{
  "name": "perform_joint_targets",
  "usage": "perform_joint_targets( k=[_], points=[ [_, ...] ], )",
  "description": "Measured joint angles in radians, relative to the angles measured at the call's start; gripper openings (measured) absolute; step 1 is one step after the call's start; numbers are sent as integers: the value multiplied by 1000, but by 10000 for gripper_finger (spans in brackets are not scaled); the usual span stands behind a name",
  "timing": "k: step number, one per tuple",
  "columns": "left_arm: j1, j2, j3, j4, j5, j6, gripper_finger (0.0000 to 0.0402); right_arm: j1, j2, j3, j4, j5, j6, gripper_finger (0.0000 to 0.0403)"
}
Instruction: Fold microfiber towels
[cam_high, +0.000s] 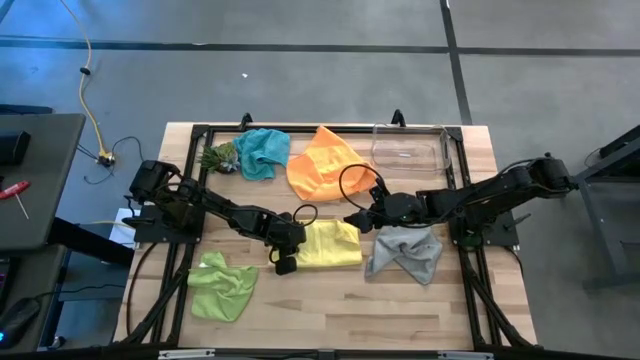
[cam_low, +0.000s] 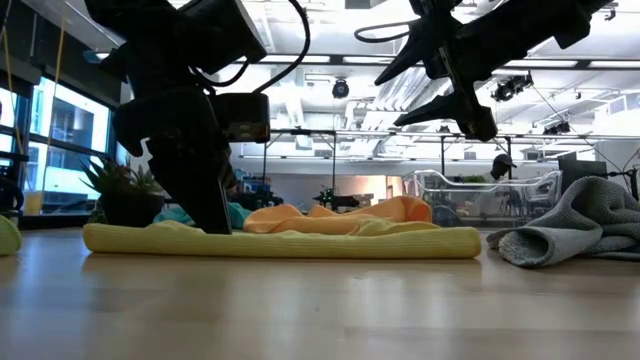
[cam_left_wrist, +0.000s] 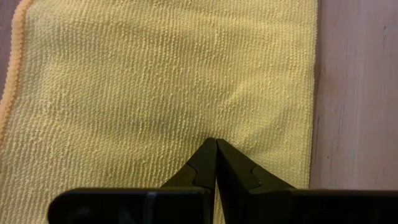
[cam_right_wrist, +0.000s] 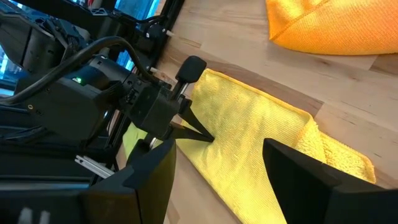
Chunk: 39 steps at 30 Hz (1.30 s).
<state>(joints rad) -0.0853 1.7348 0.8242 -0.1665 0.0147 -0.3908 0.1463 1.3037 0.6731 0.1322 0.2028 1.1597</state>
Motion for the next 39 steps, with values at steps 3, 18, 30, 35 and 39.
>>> perform_joint_targets(
  k=[3,18,30,35,39],
  points=[
    [0,0,0,0,0,0,0,0,0,0,0,0,1,234],
    [0,0,0,0,0,-1,0,0,0,0,0,0,0,234],
    [0,0,0,-1,0,-2,0,0,0,0,0,0,-1,234],
    [0,0,0,-1,0,-2,0,0,0,0,1,-1,-14,234],
    [0,0,0,-1,0,-2,0,0,0,0,1,-2,-15,234]
  ],
)
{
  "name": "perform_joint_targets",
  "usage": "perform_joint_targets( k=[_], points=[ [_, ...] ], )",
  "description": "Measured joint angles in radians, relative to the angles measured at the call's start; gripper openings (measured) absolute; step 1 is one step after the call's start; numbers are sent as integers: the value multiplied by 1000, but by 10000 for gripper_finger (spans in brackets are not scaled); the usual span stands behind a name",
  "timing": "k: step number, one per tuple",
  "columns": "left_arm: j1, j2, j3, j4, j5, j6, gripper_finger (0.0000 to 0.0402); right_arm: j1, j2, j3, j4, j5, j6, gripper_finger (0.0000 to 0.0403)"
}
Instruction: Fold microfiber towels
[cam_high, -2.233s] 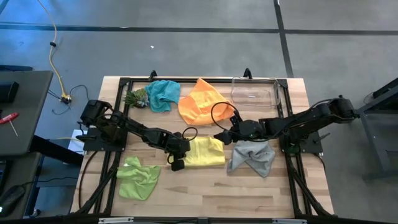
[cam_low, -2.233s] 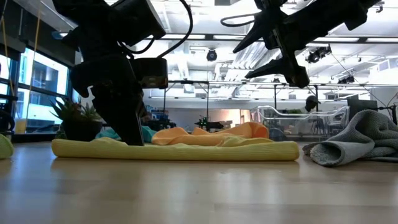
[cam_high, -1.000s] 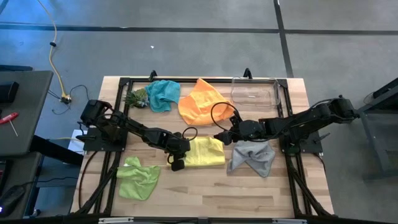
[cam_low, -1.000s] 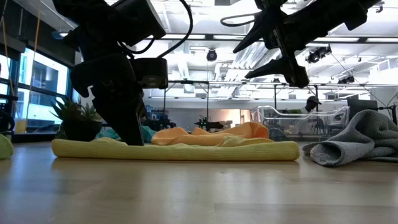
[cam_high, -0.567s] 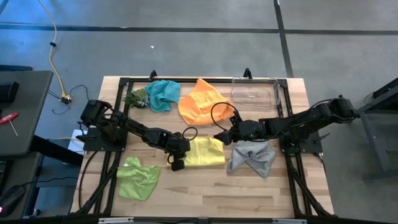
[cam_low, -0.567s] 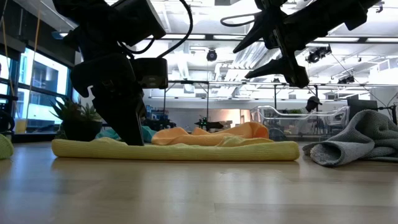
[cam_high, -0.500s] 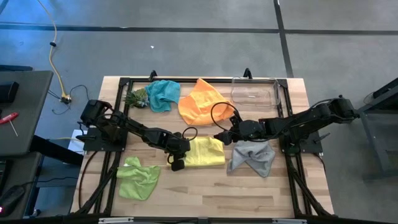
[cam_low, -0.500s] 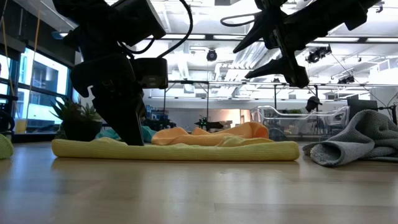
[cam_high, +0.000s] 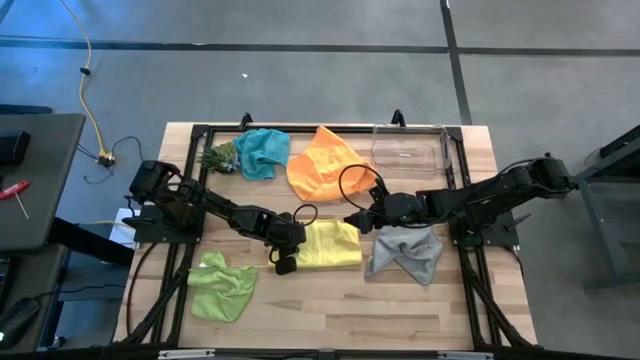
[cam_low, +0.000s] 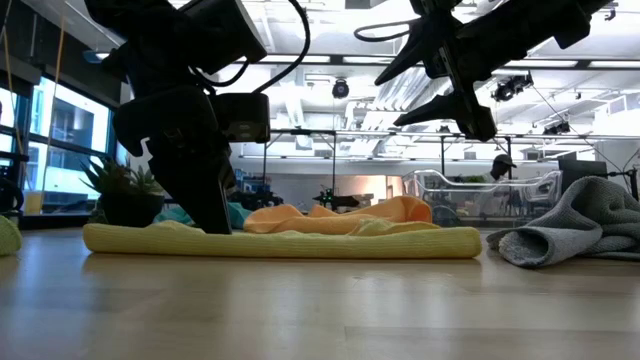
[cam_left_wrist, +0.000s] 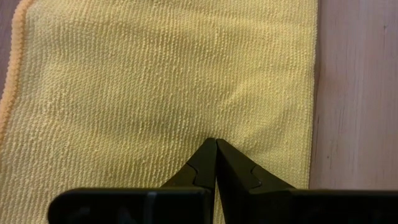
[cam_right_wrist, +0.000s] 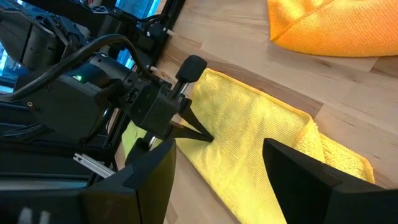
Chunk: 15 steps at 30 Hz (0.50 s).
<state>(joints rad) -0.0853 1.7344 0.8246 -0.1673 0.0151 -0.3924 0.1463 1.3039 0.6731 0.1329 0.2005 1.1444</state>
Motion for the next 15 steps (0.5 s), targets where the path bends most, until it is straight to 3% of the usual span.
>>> perform_joint_targets(
  k=[15],
  points=[
    [0,0,0,0,0,0,0,0,0,0,0,-8,-1,234]
  ],
)
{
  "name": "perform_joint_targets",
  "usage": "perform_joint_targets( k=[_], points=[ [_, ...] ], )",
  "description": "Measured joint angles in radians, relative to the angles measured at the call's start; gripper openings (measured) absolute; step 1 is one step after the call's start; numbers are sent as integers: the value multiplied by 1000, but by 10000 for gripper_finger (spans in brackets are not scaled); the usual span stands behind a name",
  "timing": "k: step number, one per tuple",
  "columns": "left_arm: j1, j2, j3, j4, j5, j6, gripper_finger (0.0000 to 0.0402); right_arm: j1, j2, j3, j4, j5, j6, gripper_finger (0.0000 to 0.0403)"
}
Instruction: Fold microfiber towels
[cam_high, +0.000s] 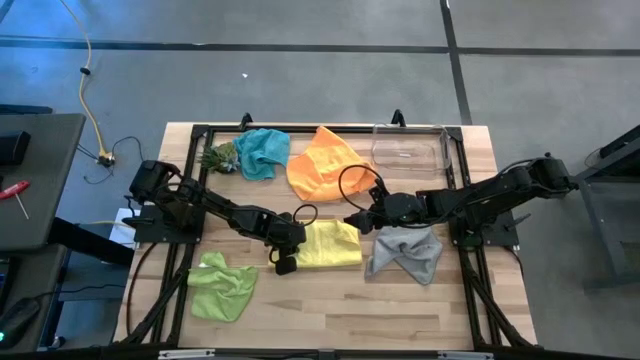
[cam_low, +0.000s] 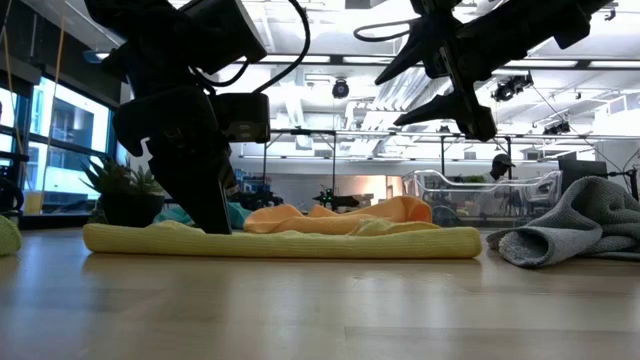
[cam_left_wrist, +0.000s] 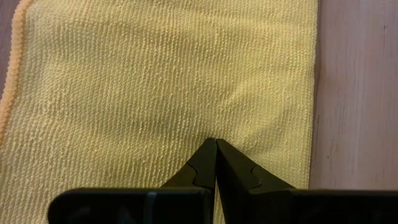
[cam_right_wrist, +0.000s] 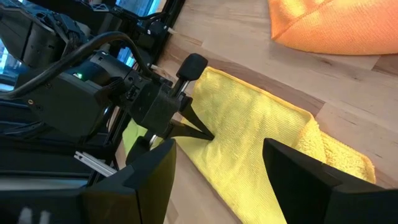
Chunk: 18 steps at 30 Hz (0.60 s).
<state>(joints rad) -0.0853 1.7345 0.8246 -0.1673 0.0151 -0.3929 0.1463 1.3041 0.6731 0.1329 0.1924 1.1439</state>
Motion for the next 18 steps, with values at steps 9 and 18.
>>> perform_joint_targets(
  k=[9,18],
  points=[
    [0,0,0,0,0,1,0,0,0,0,0,-6,0,234],
    [0,0,0,0,0,1,0,3,9,120,-48,-79,-149,234]
  ],
)
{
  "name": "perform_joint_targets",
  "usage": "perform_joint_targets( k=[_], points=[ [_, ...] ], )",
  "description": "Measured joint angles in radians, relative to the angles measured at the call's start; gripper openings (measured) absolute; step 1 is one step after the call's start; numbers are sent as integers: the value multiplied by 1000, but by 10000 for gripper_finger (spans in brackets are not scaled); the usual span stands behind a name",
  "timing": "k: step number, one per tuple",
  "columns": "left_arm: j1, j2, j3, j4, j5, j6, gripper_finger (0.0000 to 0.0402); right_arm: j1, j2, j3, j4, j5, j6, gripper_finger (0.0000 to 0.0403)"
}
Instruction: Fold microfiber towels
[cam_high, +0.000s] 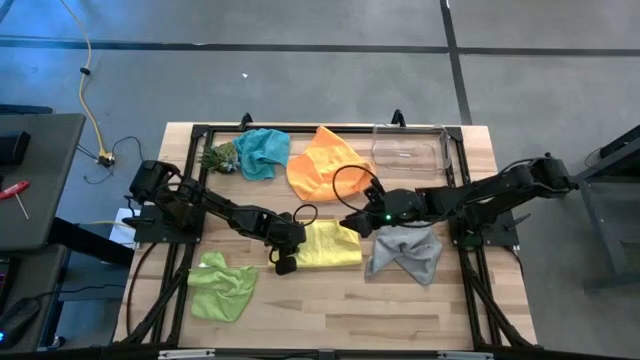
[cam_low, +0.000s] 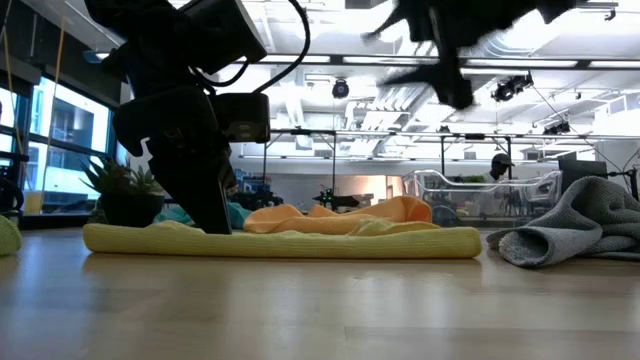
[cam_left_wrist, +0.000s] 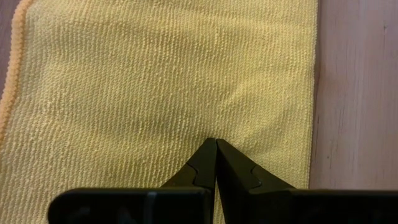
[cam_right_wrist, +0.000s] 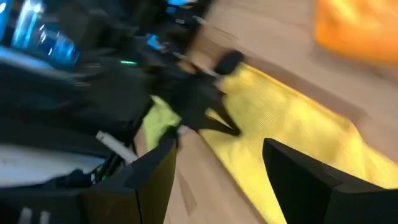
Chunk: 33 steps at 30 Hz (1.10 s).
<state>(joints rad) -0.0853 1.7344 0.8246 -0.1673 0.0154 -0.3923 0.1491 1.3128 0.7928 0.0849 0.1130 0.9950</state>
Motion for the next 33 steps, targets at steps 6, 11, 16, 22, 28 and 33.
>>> perform_joint_targets(
  k=[6,11,16,22,28,33],
  points=[
    [0,0,0,-2,0,0,0,9,120,287,-411,73,-248,234],
    [0,0,0,-2,0,-1,0,8,284,433,-604,66,-374,234],
    [-1,0,0,-3,0,-19,0,9,430,498,-742,35,-428,234],
    [-1,0,0,-4,0,-24,0,9,530,495,-765,39,-428,234],
    [-1,0,0,-4,0,-20,0,9,577,493,-708,67,-457,234],
    [-1,0,0,-4,1,-17,0,9,595,494,-658,124,-467,234]
  ],
)
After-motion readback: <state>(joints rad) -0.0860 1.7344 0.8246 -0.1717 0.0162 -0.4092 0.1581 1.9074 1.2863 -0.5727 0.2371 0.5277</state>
